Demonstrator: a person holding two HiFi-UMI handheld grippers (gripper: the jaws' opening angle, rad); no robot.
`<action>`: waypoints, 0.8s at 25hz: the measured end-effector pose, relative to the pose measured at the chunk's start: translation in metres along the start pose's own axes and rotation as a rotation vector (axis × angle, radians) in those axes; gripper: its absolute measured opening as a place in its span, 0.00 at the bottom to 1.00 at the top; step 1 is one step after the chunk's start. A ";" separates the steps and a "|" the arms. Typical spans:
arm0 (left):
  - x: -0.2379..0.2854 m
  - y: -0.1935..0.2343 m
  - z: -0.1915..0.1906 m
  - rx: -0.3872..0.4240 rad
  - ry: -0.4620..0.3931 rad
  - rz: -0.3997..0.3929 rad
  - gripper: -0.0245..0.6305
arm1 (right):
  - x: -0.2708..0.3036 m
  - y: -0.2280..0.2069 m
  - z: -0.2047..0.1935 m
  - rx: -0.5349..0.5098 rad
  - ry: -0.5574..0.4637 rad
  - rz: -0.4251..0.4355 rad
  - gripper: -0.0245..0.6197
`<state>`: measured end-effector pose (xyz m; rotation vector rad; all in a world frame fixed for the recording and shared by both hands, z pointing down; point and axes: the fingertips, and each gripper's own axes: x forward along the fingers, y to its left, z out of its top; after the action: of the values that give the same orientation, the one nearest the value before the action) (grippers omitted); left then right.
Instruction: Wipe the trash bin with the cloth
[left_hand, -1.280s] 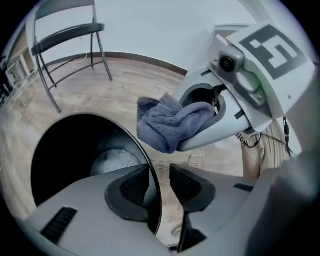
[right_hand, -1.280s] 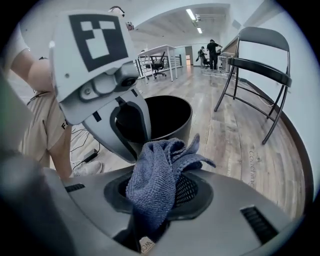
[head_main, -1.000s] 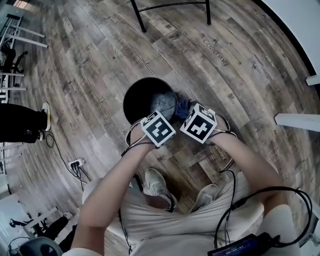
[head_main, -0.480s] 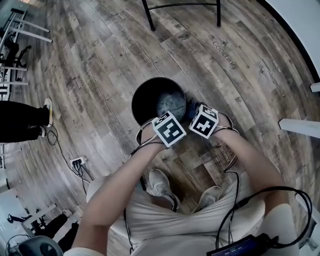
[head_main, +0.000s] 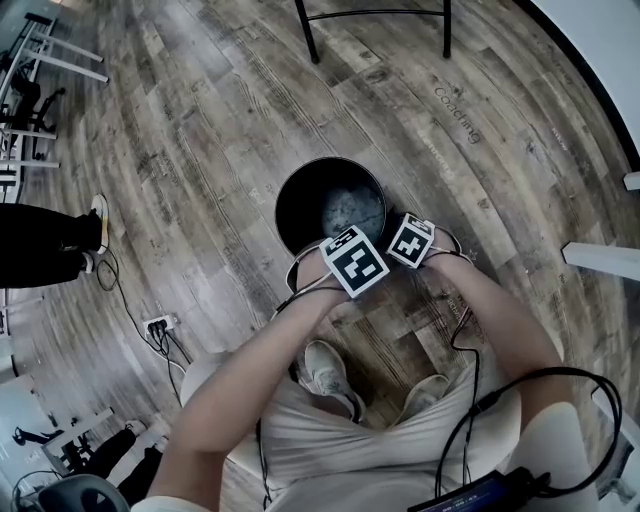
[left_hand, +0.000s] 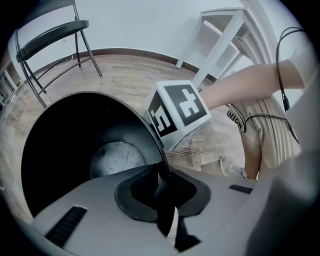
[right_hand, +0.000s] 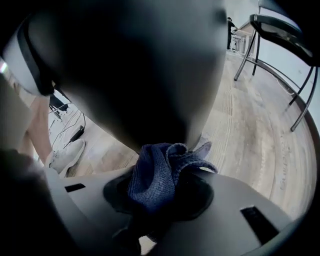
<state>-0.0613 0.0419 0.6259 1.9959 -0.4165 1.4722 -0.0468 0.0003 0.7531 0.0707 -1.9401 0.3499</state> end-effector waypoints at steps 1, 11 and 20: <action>0.000 0.000 0.000 0.002 -0.001 -0.001 0.10 | 0.009 0.000 -0.004 0.001 0.004 -0.003 0.22; 0.001 -0.001 -0.001 0.001 -0.032 -0.007 0.10 | 0.054 0.006 -0.027 -0.081 0.060 -0.057 0.22; -0.002 0.002 -0.003 -0.044 -0.033 0.018 0.10 | -0.047 0.003 -0.013 0.000 0.017 -0.019 0.22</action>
<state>-0.0653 0.0423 0.6256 1.9888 -0.4782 1.4301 -0.0170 0.0011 0.7142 0.0862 -1.9210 0.3366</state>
